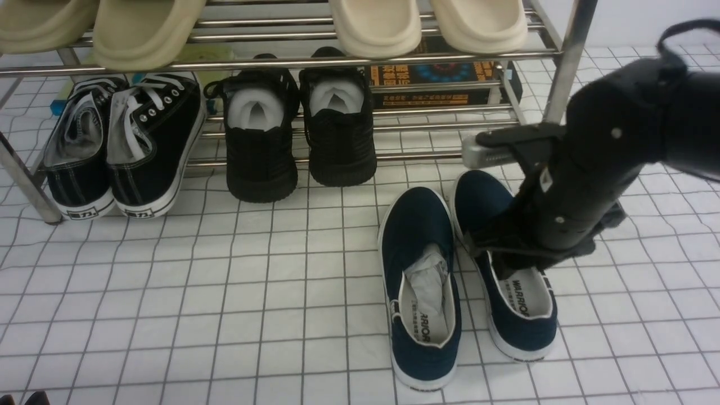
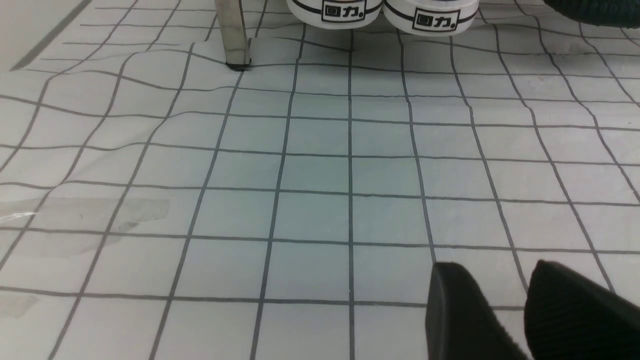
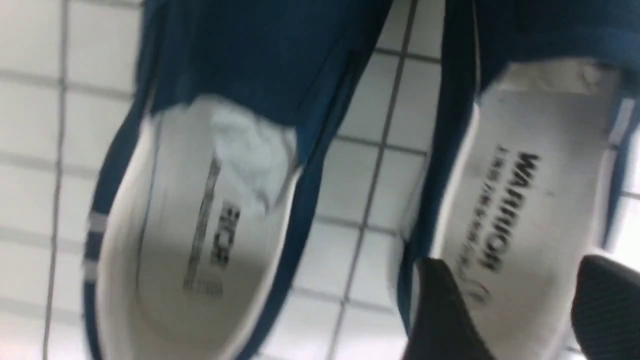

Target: Take the shoes off the shelf with your hand from the white checkered tablecloth.

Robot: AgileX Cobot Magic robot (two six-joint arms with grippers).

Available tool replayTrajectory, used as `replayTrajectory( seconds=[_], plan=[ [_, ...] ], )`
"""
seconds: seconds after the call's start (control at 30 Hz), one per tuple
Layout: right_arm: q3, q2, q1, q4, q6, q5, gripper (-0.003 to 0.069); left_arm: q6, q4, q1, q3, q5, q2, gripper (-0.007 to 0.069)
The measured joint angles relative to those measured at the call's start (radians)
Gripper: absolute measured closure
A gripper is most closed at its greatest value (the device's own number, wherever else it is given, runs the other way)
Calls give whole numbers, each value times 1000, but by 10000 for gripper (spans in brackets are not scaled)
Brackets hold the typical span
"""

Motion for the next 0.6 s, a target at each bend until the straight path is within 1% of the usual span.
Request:
replayTrajectory(
  seconds=[0.1,0.17,0.2,0.27,0.3,0.33,0.37,0.4,0.43,0.47,0.5,0.53,0.57,0.6],
  plan=[
    [-31,-101,0,-9,-75,107,309,0,0,0,0,0,0,386],
    [-33,-192,0,-34,-103,186,383,0,0,0,0,0,0,386],
    [-33,-209,0,-37,-105,200,391,0,0,0,0,0,0,386],
    [-13,-325,0,-91,-109,237,520,0,0,0,0,0,0,386],
    [8,-366,0,-104,-107,241,559,0,0,0,0,0,0,386],
    [13,-387,0,-111,-105,241,568,0,0,0,0,0,0,386],
    [59,-453,0,-124,-94,242,629,0,0,0,0,0,0,386],
    [120,-539,0,-136,-75,238,665,0,0,0,0,0,0,386],
    [130,-564,0,-139,-70,235,667,0,0,0,0,0,0,386],
    [219,-671,0,-144,-56,187,673,0,0,0,0,0,0,386],
    [231,-685,0,-144,-54,166,673,0,0,0,0,0,0,386],
    [294,-740,0,-146,-48,119,674,0,0,0,0,0,0,386],
    [349,-808,0,-146,-44,62,675,0,0,0,0,0,0,386],
    [450,-902,0,-149,-42,-56,675,0,0,0,0,0,0,386]
  ],
)
